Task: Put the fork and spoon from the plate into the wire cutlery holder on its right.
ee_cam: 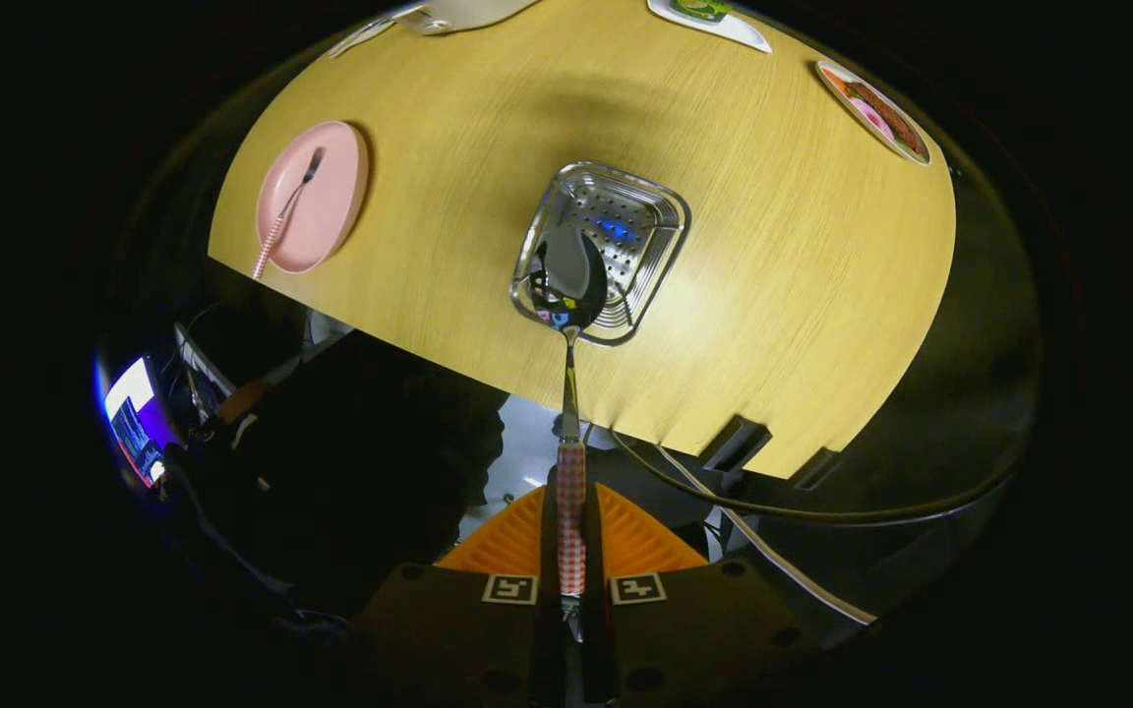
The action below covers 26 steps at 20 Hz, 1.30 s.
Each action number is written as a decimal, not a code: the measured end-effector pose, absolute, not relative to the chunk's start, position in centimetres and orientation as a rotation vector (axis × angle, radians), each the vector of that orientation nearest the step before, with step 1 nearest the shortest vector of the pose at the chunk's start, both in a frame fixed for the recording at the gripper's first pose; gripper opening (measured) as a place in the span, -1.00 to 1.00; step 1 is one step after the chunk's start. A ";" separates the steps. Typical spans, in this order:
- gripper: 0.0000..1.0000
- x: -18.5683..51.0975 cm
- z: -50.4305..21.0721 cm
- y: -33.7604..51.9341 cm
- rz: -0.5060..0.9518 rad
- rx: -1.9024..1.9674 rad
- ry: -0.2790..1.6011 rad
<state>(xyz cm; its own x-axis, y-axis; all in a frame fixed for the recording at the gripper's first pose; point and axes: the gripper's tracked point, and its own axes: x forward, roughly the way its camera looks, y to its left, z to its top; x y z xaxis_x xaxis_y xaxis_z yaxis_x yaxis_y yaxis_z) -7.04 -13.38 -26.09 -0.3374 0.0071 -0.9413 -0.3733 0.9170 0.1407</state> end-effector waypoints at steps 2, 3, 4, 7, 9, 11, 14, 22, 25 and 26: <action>-0.75 -6.3 -27.1 -13.4 0.384 -0.282 1.923; -0.76 -5.9 -27.5 -13.4 0.381 -0.286 1.939; -0.76 -5.6 -28.0 -13.2 0.378 -0.295 1.953; -0.76 -4.1 -29.3 -12.9 0.372 -0.321 1.965; -0.75 -3.4 -30.1 -12.8 0.374 -0.334 1.957; -0.75 -2.6 -30.5 -12.3 0.388 -0.350 1.946; -0.70 -1.9 -31.2 -12.0 0.414 -0.343 1.913; -0.29 -0.7 -30.3 -13.3 0.416 -0.390 1.822; 0.08 0.0 -27.7 -13.4 0.408 -0.350 1.762; 0.08 0.1 -26.6 -12.9 0.412 -0.320 1.738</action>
